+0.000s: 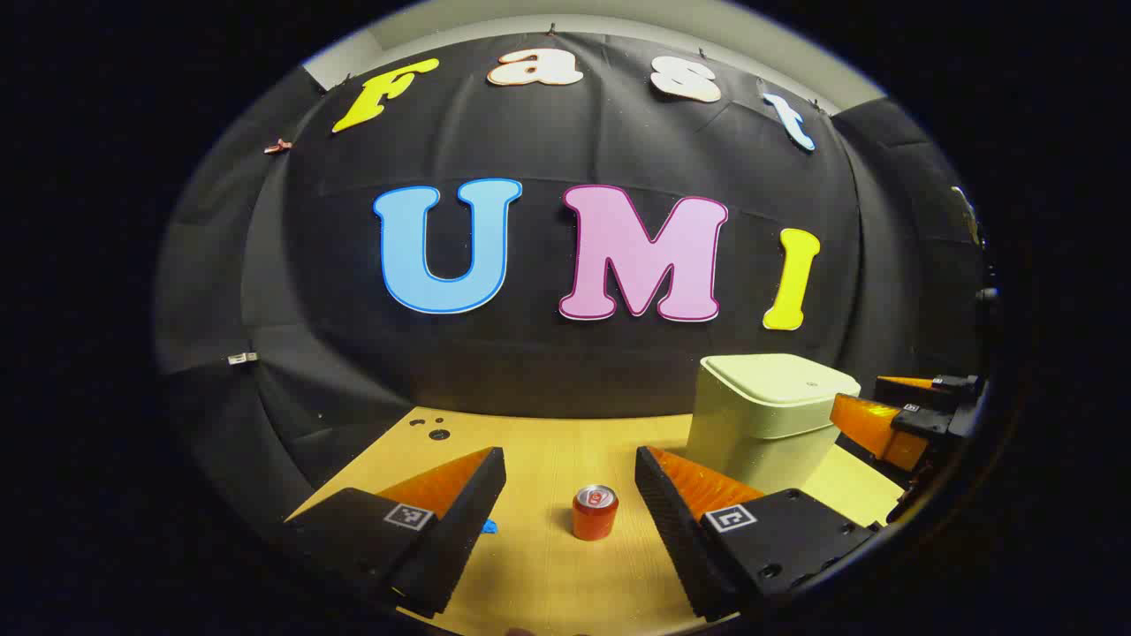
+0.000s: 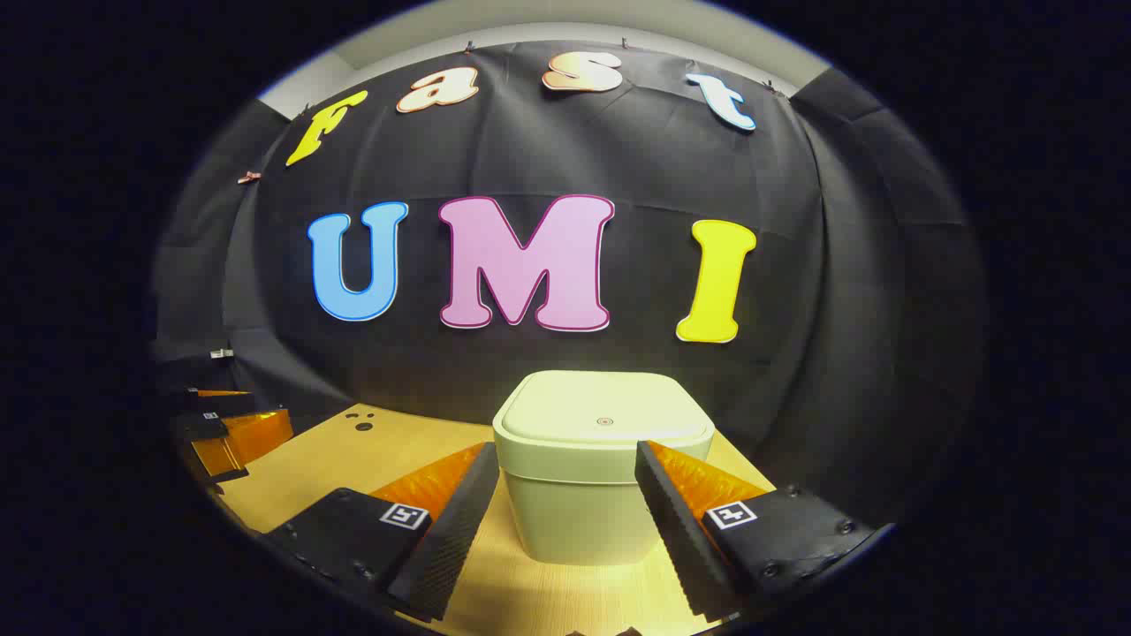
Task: Press the lid of the desktop garbage bin to open it, pick up the crumpled paper on the desktop and throw it into the bin, then pick up the pop can on the desktop and drop it into the bin, and finally close the garbage bin lid.
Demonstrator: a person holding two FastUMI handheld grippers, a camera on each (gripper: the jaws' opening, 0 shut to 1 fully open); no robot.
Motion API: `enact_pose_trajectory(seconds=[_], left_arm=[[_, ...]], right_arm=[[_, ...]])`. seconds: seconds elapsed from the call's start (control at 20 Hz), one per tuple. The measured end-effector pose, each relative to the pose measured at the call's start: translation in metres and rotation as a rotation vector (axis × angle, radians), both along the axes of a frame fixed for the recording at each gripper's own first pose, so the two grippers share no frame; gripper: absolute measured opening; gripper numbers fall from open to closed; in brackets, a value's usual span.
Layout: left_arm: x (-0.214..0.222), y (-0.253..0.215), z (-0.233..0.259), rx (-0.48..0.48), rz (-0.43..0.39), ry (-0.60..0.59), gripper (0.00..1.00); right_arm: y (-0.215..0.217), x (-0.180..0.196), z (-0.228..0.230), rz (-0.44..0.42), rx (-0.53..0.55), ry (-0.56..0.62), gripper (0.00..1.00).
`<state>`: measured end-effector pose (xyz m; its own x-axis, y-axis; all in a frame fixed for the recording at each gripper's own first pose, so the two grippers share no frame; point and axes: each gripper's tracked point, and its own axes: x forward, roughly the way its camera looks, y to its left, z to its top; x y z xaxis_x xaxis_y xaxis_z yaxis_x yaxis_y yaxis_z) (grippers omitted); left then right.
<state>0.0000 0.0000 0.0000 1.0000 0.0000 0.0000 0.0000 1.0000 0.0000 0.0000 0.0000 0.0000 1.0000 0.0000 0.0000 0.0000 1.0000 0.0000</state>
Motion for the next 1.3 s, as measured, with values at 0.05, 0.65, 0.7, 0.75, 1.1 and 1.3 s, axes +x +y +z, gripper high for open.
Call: enact_pose_trajectory(seconds=[0.05,0.65,0.7,0.75,1.1,1.3], left_arm=[[0.000,0.003,0.000,0.000,-0.002,-0.001,0.96],[0.001,0.037,-0.020,-0.046,0.044,0.039,0.96],[0.001,0.038,-0.021,-0.047,0.046,0.038,0.96],[0.002,0.038,-0.020,-0.042,0.048,0.036,0.96],[0.009,0.036,-0.025,-0.024,0.035,0.044,0.96],[0.014,0.035,-0.023,-0.018,0.027,0.045,0.96]], right_arm=[[0.004,-0.001,0.002,0.000,-0.005,-0.004,0.98],[0.050,-0.005,-0.008,0.073,-0.058,0.035,0.98],[0.050,-0.005,-0.007,0.075,-0.060,0.033,0.98],[0.051,-0.005,-0.008,0.075,-0.063,0.033,0.98],[0.048,0.003,-0.014,0.063,-0.054,0.052,0.98],[0.047,0.007,-0.012,0.057,-0.063,0.041,0.98]])
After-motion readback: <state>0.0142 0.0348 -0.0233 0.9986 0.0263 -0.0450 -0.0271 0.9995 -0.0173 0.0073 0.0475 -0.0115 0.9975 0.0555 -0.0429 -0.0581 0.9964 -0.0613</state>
